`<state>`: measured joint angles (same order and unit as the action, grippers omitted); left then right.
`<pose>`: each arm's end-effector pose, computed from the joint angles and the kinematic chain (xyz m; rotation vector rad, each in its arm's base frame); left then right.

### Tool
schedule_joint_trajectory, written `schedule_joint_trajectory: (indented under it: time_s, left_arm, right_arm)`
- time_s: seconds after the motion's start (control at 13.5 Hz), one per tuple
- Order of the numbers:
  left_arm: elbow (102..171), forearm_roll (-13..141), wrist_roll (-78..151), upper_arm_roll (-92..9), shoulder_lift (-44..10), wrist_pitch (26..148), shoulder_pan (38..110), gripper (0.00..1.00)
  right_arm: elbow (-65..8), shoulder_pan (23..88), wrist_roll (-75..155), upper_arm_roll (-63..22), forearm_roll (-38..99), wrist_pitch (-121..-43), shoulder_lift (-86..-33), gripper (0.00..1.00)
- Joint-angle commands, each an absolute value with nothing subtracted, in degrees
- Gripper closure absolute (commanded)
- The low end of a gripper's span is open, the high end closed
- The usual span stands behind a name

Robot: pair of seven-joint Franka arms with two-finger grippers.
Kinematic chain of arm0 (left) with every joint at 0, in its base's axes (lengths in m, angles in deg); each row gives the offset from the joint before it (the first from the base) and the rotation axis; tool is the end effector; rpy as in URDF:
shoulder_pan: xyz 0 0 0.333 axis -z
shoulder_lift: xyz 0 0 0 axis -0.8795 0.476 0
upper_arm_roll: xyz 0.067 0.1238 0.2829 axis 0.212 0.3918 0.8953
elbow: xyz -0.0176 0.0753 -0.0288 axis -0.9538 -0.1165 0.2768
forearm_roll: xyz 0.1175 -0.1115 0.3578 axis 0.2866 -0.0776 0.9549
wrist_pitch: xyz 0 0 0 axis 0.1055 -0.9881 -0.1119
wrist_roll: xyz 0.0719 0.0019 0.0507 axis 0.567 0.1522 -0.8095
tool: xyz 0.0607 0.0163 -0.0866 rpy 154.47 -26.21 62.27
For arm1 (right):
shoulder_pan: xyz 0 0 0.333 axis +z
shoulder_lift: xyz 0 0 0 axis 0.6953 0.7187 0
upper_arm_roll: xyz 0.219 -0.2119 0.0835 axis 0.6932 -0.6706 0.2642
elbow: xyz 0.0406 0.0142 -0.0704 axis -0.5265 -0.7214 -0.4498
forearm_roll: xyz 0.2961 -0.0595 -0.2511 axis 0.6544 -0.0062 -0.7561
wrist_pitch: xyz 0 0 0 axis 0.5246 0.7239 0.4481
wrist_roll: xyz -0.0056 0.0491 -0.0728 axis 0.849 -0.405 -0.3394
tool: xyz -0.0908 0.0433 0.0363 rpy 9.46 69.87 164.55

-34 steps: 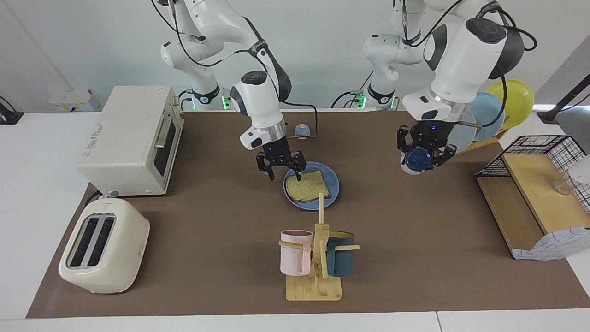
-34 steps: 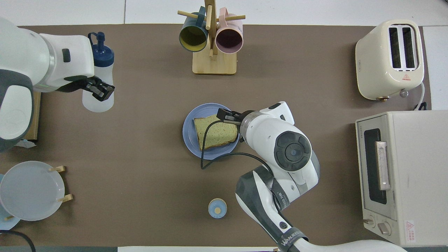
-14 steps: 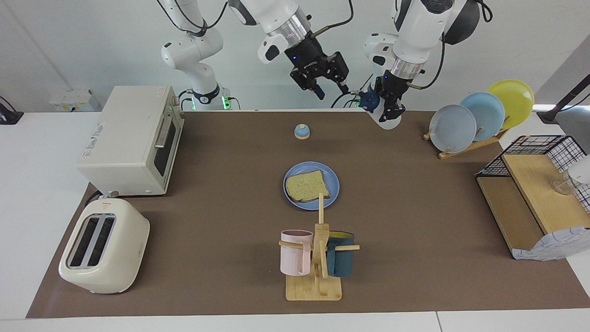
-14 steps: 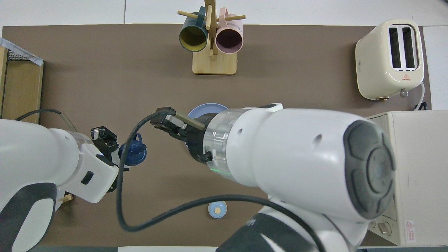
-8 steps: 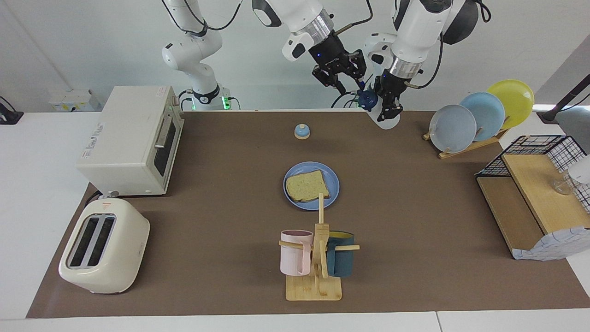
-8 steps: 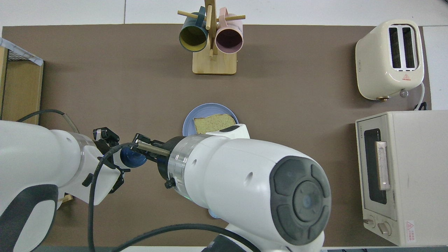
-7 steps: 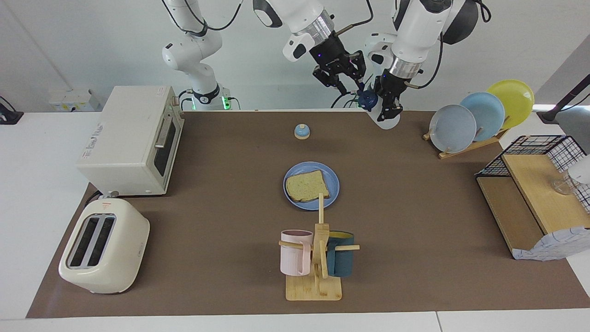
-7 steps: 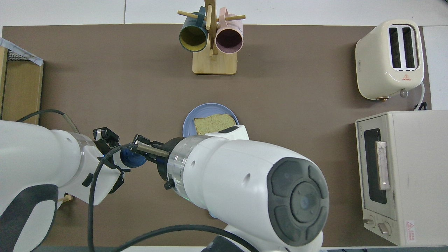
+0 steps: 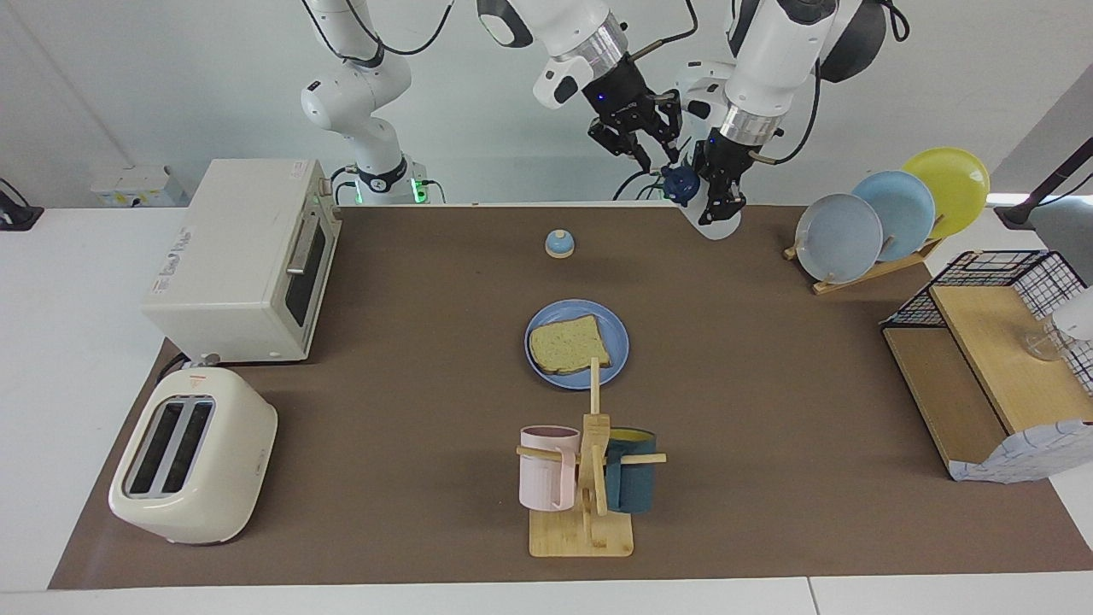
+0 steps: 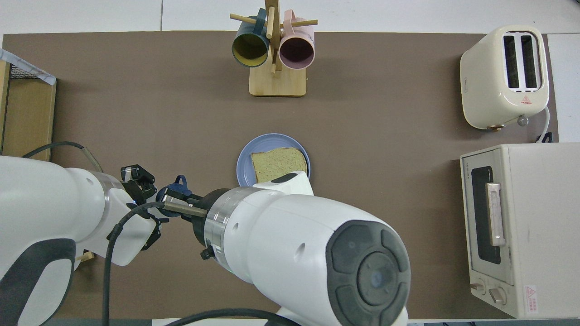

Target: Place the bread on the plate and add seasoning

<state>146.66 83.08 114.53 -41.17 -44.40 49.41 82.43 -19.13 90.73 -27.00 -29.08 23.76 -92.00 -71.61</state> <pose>0.4186 -0.1955 0.5598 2.2609 -2.0594 0.0426 0.4267 0.4510 0.6320 -2.4470 0.4949 -0.0207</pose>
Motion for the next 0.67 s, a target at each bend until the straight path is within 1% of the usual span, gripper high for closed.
schedule_joint_trajectory:
  time_s: [0.0,0.07,0.37,0.44,0.52,0.59]
  left_arm:
    - [148.6,82.1,115.3,-40.5,-46.1,50.3,83.3,1.00]
    - [148.6,82.0,115.3,-40.5,-46.1,50.3,83.3,1.00]
    - [148.6,82.0,115.3,-40.5,-46.1,50.3,83.3,1.00]
    - [148.6,82.0,115.3,-40.5,-46.1,50.2,83.3,1.00]
    - [148.6,82.1,115.3,-40.5,-46.1,50.2,83.3,1.00]
    - [148.6,82.1,115.3,-40.5,-46.1,50.1,83.3,1.00]
  right_arm:
    - [-20.1,90.5,-27.4,-29.0,22.9,-93.0,-72.4,0.82]
    - [-20.1,90.5,-27.4,-29.0,22.9,-93.0,-72.4,0.87]
    - [-20.0,90.5,-27.4,-29.1,22.9,-93.0,-72.4,0.88]
    - [-20.0,90.4,-27.4,-29.1,22.9,-93.1,-72.3,0.96]
    - [-20.0,90.2,-27.5,-29.0,23.0,-93.1,-72.3,1.00]
    - [-19.8,90.0,-27.7,-29.0,23.1,-93.1,-72.1,1.00]
